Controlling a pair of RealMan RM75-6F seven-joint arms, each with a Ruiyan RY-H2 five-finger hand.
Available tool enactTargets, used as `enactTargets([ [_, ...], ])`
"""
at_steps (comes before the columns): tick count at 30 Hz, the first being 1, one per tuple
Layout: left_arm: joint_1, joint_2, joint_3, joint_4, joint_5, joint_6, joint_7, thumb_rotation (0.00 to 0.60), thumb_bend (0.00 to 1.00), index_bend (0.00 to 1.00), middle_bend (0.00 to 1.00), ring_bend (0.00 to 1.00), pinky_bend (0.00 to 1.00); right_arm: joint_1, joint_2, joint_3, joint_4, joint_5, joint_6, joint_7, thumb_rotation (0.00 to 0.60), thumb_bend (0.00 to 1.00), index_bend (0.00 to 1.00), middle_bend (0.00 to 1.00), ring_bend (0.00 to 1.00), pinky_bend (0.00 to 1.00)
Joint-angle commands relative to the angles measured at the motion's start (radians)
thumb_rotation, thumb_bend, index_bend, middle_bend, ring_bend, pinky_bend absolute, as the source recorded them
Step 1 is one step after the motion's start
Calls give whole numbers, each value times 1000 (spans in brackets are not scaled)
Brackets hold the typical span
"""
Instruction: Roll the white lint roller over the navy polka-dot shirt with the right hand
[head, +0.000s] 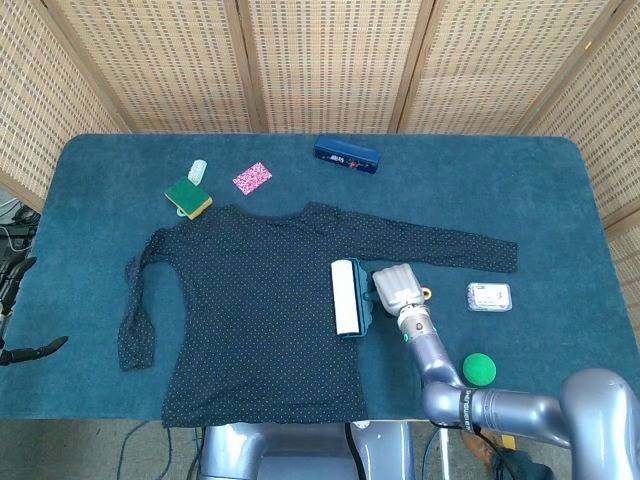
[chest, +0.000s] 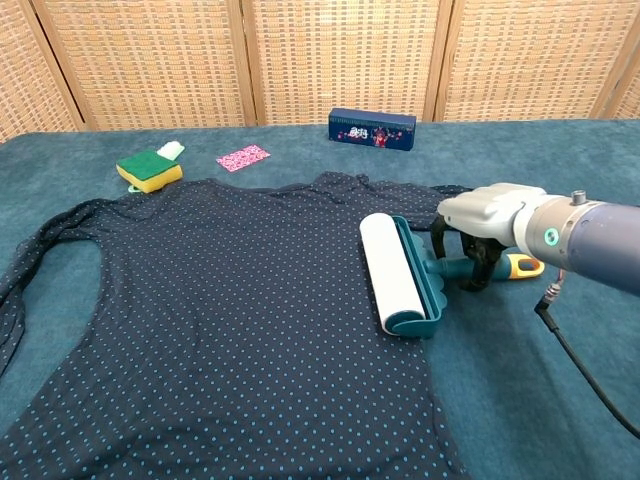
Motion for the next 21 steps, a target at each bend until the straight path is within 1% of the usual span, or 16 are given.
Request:
enactTargets([
  [1, -1, 1, 0, 1, -1, -2, -3, 600, 0, 0, 0, 0, 0, 3, -6, -8, 11, -4, -2, 6, 600, 602, 503, 1000, 1000, 1000],
  [4, -3, 2, 0, -1, -2, -7, -7, 600, 0, 0, 0, 0, 0, 3, -12, -9, 24, -4, 13, 9, 600, 748, 568, 1000, 1000, 1000],
  [6, -3, 3, 1, -1, -1, -8, -9, 600, 0, 0, 0, 0, 0, 5, -9, -9, 22, -6, 20, 7, 600, 780, 594, 1000, 1000, 1000],
  [9, -4, 4, 2, 0, 0, -10, -13, 600, 0, 0, 0, 0, 0, 10, 5, -7, 7, -19, 37, -1, 600, 780, 627, 1000, 1000, 1000],
  [13, -5, 8, 1, 4, 0, -15, -31, 600, 0, 0, 0, 0, 0, 39, 35, 13, -40, -30, 76, -47, 600, 778, 636, 1000, 1000, 1000],
  [16, -8, 11, 1, 8, 1, -20, -46, 600, 0, 0, 0, 0, 0, 77, 46, 29, -61, -17, 91, -107, 600, 778, 646, 1000, 1000, 1000],
  [21, -15, 14, -1, 19, -2, -36, -65, 600, 0, 0, 0, 0, 0, 152, 36, 58, -46, 47, 106, -219, 600, 778, 663, 1000, 1000, 1000],
])
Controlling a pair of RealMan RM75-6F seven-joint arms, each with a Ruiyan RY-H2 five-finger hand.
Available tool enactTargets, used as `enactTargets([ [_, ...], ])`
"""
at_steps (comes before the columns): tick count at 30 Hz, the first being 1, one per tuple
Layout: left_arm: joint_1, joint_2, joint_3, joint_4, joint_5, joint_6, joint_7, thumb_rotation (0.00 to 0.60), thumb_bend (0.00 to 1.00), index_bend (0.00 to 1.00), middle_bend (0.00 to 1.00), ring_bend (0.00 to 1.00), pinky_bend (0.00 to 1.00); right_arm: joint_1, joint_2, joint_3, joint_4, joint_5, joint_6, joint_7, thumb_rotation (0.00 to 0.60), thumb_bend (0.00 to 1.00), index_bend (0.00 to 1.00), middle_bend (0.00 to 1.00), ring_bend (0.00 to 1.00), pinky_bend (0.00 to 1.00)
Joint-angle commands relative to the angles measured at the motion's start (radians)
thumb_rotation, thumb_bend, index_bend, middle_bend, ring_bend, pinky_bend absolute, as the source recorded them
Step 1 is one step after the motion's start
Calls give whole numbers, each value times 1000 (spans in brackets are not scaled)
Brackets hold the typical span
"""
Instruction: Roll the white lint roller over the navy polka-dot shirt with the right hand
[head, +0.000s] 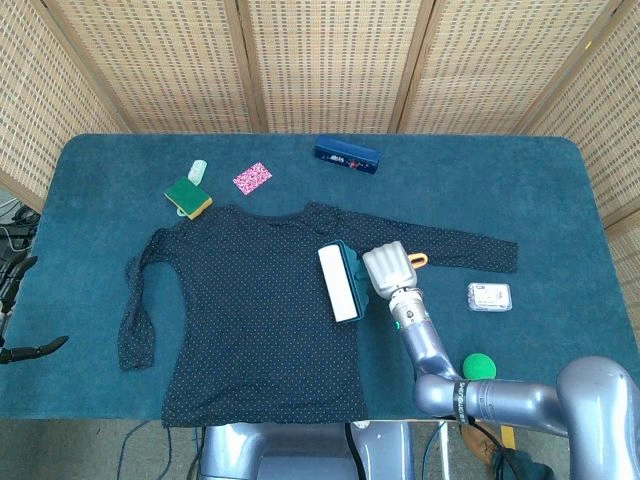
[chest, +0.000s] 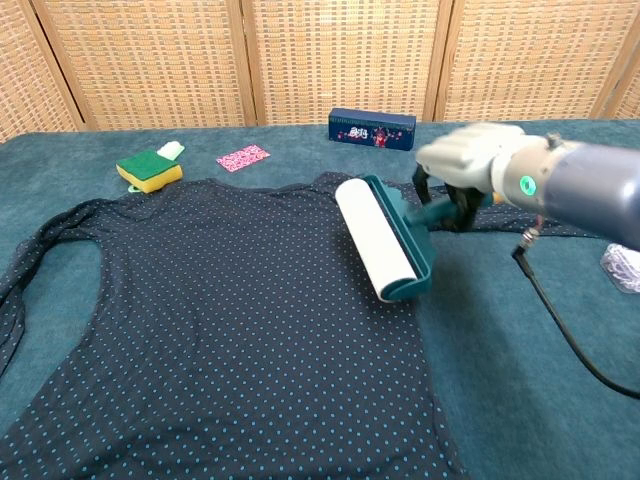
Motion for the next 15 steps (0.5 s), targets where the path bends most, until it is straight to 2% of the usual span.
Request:
enactTargets([
  [1, -5, 1, -1, 6, -3, -9, -7, 600, 0, 0, 0, 0, 0, 70, -9, 32, 15, 63, 15, -89, 600, 778, 666, 1000, 1000, 1000],
  [9, -18, 2, -6, 16, -23, -36, -20, 600, 0, 0, 0, 0, 0, 155, -68, 31, 101, 136, 16, -210, 600, 778, 674, 1000, 1000, 1000],
  [15, -27, 3, -9, 21, -32, -52, -29, 600, 0, 0, 0, 0, 0, 198, -141, -17, 200, 131, 11, -291, 600, 778, 677, 1000, 1000, 1000],
])
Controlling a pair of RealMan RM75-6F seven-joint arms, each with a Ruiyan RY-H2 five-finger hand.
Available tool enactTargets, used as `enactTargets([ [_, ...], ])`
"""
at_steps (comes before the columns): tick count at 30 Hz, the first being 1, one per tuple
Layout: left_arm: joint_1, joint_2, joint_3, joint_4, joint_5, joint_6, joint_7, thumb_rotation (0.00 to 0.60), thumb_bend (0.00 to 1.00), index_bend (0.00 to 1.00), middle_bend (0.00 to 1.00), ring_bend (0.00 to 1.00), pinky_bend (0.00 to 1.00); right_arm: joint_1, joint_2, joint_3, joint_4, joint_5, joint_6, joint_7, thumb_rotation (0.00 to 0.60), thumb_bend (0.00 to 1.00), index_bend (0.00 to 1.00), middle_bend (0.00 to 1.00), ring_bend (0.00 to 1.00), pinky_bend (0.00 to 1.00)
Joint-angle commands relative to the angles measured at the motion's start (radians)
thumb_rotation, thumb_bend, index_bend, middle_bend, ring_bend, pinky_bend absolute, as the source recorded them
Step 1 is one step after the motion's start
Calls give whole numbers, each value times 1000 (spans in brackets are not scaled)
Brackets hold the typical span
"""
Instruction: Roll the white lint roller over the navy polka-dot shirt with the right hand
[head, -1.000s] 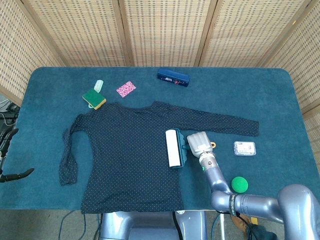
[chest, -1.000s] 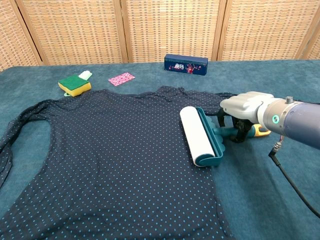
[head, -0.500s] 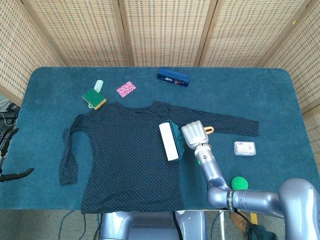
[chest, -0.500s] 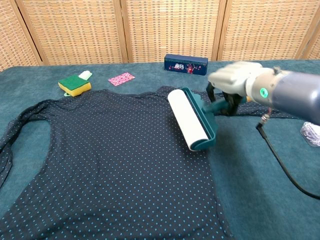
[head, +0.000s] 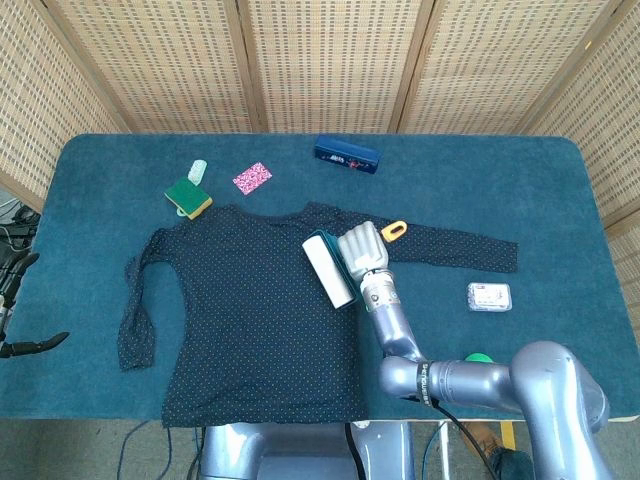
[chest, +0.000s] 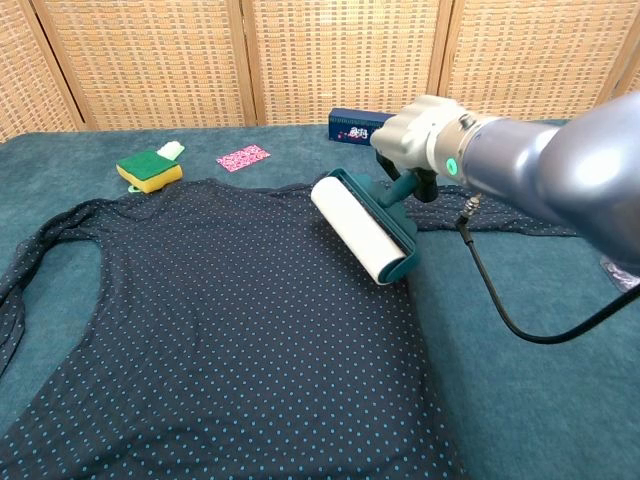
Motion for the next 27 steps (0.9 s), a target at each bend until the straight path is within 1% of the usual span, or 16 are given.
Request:
enactTargets([
  [1, -3, 0, -1, 3, -2, -7, -7, 600, 0, 0, 0, 0, 0, 27, -49, -37, 58, -14, 2, -53, 600, 778, 678, 1000, 1000, 1000],
  [4, -4, 1, -4, 5, -4, -5, -15, 600, 0, 0, 0, 0, 0, 46, -80, -82, 81, -73, 31, -110, 600, 778, 684, 1000, 1000, 1000],
  [8, -4, 1, -3, 5, -4, -6, -16, 600, 0, 0, 0, 0, 0, 56, -114, -101, 70, -117, 75, -158, 600, 779, 690, 1000, 1000, 1000],
  [13, -2, 2, -1, -1, 0, -1, -12, 600, 0, 0, 0, 0, 0, 72, -145, -102, 18, -136, 131, -238, 600, 779, 692, 1000, 1000, 1000],
  [18, 1, 3, 1, -2, 4, 5, -15, 600, 0, 0, 0, 0, 0, 93, -174, -106, -39, -158, 163, -311, 600, 779, 692, 1000, 1000, 1000],
  [27, 4, 6, 3, 1, 12, 10, -29, 600, 0, 0, 0, 0, 0, 102, -204, -110, -108, -179, 192, -372, 600, 779, 693, 1000, 1000, 1000],
])
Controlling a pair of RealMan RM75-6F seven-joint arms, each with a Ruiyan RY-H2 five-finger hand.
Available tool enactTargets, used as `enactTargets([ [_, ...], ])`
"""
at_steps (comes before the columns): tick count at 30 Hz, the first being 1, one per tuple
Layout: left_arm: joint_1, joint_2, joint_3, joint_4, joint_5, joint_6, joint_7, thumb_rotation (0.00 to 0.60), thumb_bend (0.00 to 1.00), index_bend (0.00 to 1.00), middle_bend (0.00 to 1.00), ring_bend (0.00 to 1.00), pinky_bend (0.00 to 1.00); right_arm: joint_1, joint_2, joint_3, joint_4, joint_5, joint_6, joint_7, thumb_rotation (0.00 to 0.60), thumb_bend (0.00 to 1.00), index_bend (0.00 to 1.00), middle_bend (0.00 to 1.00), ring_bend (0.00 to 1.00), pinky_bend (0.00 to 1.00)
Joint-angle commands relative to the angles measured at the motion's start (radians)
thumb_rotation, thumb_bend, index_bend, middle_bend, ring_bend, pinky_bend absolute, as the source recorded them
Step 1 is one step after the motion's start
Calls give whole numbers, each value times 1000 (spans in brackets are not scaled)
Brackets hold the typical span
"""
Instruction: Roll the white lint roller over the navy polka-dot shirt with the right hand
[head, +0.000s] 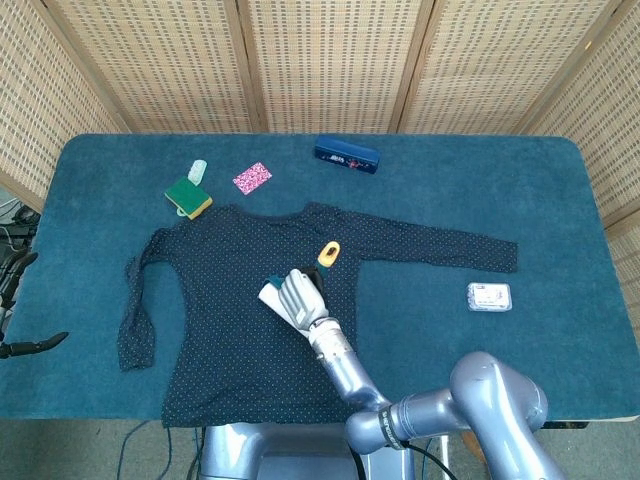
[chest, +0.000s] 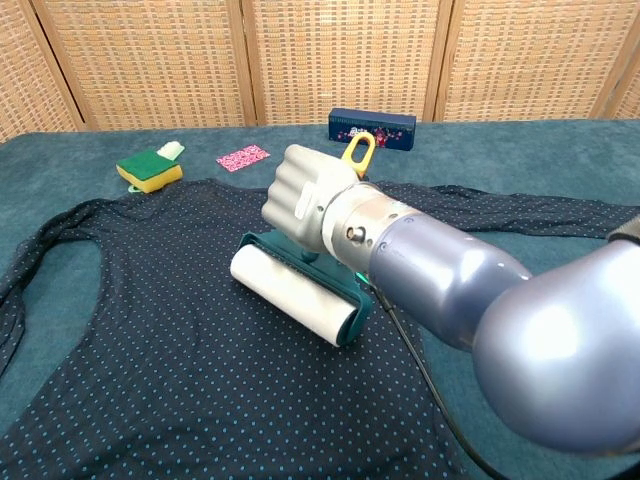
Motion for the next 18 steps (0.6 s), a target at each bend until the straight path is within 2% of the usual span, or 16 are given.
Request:
enactTargets([
  [1, 0, 1, 0, 1, 1, 1, -3, 600, 0, 0, 0, 0, 0, 2, -8, -1, -23, -7, 9, -14, 600, 779, 693, 1000, 1000, 1000],
  [9, 3, 4, 3, -2, 8, 6, -6, 600, 0, 0, 0, 0, 0, 6, -35, -24, -105, -45, 40, -67, 600, 779, 697, 1000, 1000, 1000],
  [18, 5, 5, 3, 2, 10, 9, -15, 600, 0, 0, 0, 0, 0, -25, -22, -37, -40, -39, 40, -60, 600, 778, 696, 1000, 1000, 1000],
])
